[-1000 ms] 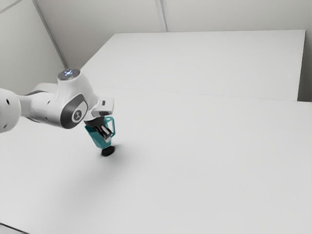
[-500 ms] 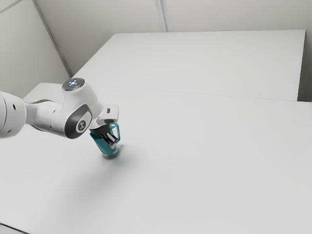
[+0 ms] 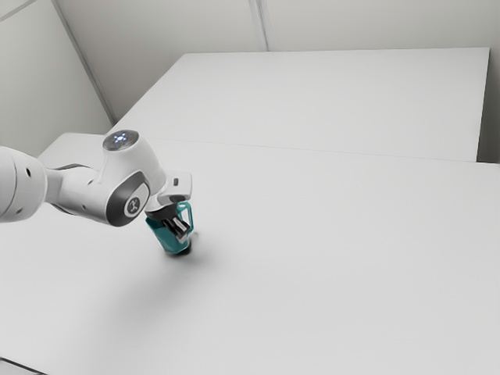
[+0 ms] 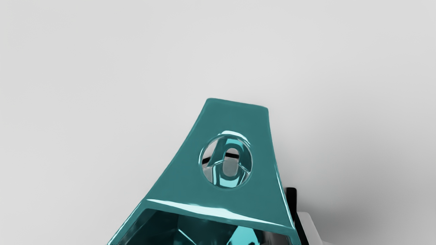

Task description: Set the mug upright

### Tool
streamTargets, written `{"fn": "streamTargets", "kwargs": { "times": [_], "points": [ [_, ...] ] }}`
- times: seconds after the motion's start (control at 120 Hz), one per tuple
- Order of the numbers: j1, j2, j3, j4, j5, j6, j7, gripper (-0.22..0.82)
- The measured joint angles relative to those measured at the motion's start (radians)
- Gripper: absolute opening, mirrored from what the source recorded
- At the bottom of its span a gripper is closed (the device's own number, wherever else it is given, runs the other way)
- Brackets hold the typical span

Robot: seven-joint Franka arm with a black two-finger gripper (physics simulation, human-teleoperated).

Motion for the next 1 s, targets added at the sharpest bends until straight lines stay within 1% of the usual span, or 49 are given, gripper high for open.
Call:
{"fn": "streamTargets", "kwargs": {
  "times": [0.25,0.475,0.617,0.783,1.0],
  "points": [
    [-0.010,0.000,0.003,0.001,-0.013,-0.003,0.008,-0.06],
    [-0.013,-0.003,-0.003,0.008,-0.014,-0.007,0.017,0.09],
    [-0.021,-0.008,-0.005,0.013,-0.010,-0.011,0.022,0.16],
    [-0.028,-0.015,-0.010,0.014,-0.009,-0.018,0.026,0.20],
    [-0.036,-0.036,-0.011,0.020,-0.009,-0.053,0.025,0.23]
  ]
}}
